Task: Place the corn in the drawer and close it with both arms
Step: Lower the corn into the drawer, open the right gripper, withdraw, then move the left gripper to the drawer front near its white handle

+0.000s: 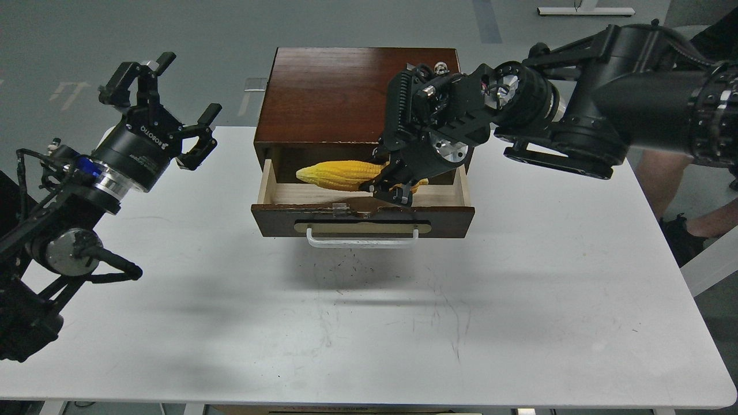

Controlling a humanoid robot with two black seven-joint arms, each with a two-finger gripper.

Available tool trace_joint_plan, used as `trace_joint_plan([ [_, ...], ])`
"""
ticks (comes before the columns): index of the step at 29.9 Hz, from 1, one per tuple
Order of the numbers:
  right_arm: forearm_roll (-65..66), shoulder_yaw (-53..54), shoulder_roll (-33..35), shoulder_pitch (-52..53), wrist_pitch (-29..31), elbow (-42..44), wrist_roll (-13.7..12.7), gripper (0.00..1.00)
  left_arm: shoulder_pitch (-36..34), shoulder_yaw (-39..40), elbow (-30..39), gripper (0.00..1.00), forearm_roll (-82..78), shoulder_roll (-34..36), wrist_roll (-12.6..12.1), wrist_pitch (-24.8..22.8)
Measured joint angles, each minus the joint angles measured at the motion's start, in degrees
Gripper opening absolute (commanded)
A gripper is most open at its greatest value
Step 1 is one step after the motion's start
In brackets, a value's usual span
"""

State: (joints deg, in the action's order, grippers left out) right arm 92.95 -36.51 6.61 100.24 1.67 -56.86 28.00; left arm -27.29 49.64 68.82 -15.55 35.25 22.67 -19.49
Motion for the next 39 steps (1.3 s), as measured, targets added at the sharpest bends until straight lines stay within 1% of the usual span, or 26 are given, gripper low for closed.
trace_joint_plan([
  [1,-0.08,0.02,0.00,0.00,-0.19,0.00,0.00,0.88,0.00,-0.03,0.00,0.98,0.00,0.00,0.00,-0.01],
  [2,-0.18,0.03,0.01,0.00,-0.32,0.00,0.00,0.93,0.00,-0.04,0.00,0.98,0.00,0.00,0.00,-0.01],
  [5,-0.87,0.54,0.33,0.00,-0.68,-0.06,0.00,0.99,0.02,-0.05,0.00,0.98,0.00,0.00,0.00,-0.02],
  [13,-9.15,3.91,3.01,1.54,-0.87,-1.28,0.00,1.00,0.05,-0.07,-0.02,0.98,0.00,0.00,0.03,-0.33],
  [17,-17.89,9.26,7.76,2.12,-0.65,-1.50,0.00,1.00,0.05,-0.05,-0.09,0.98,0.00,0.09,0.10,-0.50],
  [22,-34.19,14.32,16.90,0.36,-0.54,-1.70,-0.02,1.00,0.03,0.01,-0.37,0.98,0.00,0.24,0.17,-0.56],
  [26,-47.69,19.51,24.11,-7.22,-0.68,-1.61,0.00,1.00,-0.06,0.37,-0.47,0.98,-0.11,0.53,1.19,-1.19],
  [28,-53.77,24.30,27.95,-13.00,-0.74,-1.57,-0.02,1.00,-0.08,0.48,-0.51,0.98,-0.34,1.11,2.20,-3.18],
  [30,-58.54,29.42,30.17,-18.58,-0.74,-1.58,-0.02,1.00,-0.33,0.54,-0.53,0.98,-0.45,1.51,3.13,-5.02],
  [34,-68.42,42.29,31.79,-33.09,-0.73,-0.93,-0.02,1.00,-0.71,0.54,-0.53,0.98,-0.54,1.74,4.87,-6.52],
  [37,-74.89,48.98,31.93,-41.32,-0.54,-0.74,-0.02,1.00,-0.92,0.54,-0.53,0.99,-1.24,1.95,5.26,-6.68],
  [39,-79.66,51.50,31.92,-45.66,-0.45,-0.59,-0.02,1.00,-1.45,0.54,-0.30,0.99,-4.01,2.44,5.30,-6.82],
])
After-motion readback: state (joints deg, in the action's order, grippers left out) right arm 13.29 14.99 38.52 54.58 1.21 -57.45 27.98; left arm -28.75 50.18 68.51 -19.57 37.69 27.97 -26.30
